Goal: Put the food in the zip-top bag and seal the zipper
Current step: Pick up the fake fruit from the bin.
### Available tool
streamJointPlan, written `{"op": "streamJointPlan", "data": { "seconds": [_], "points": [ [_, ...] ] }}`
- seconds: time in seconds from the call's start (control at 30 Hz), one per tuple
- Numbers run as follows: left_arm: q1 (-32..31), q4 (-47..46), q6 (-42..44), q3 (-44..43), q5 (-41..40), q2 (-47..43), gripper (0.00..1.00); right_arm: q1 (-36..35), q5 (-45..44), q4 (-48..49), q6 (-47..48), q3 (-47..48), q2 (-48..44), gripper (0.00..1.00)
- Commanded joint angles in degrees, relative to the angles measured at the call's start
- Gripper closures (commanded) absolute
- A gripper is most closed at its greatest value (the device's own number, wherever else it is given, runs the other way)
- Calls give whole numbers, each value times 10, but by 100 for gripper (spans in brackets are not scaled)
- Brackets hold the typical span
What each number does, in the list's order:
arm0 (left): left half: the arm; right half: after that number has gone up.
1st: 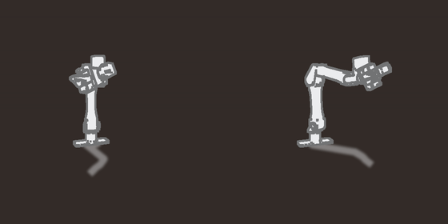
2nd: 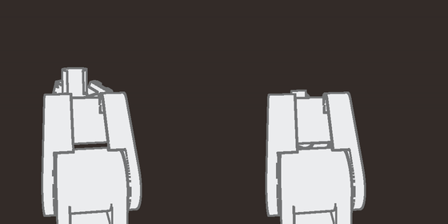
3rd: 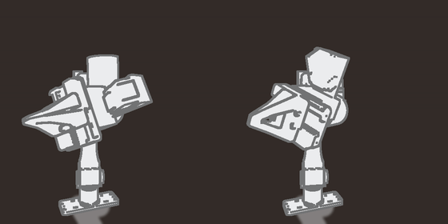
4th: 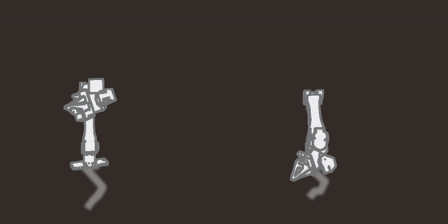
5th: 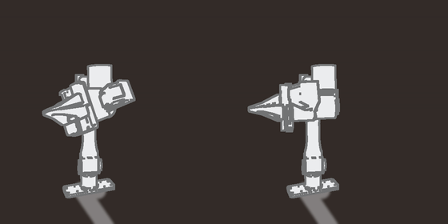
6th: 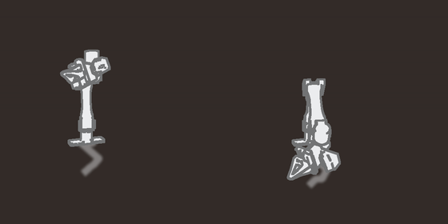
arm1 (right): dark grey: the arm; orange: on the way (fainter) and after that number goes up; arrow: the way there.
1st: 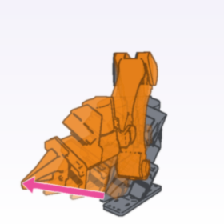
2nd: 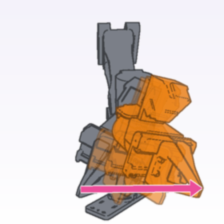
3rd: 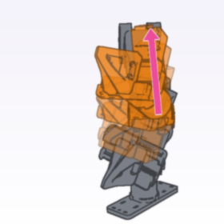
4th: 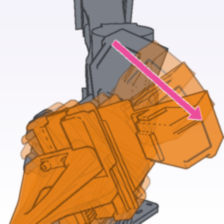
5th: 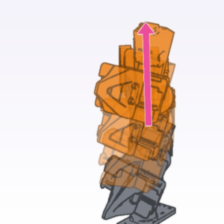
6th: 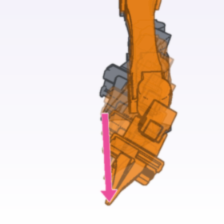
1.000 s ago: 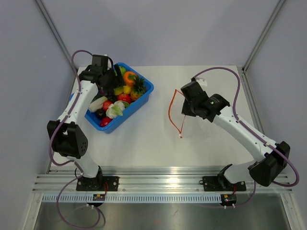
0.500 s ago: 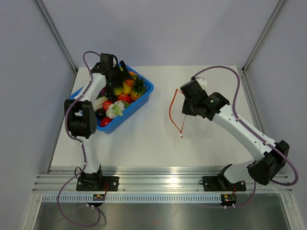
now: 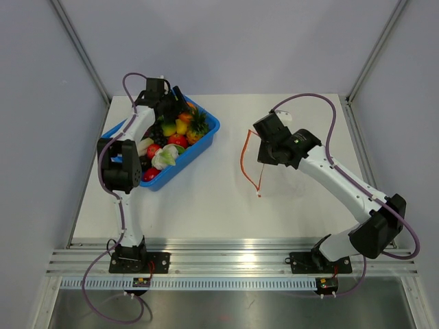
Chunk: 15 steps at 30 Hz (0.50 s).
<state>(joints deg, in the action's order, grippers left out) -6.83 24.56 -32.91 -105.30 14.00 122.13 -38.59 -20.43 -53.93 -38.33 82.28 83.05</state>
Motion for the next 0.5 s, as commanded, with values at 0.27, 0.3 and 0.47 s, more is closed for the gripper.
{"op": "streamJointPlan", "data": {
  "seconds": [0.27, 0.3, 0.47],
  "points": [
    [2, -58, 35, 29, -8, -46, 64, -3, -5, 1, 2, 14, 3, 100],
    [2, -57, 38, 40, -13, -57, 66, -3, -5, 1, 2, 14, 2, 100],
    [2, -28, 58, 83, -39, -150, 74, -3, -4, 3, 3, 12, -3, 100]
  ]
}}
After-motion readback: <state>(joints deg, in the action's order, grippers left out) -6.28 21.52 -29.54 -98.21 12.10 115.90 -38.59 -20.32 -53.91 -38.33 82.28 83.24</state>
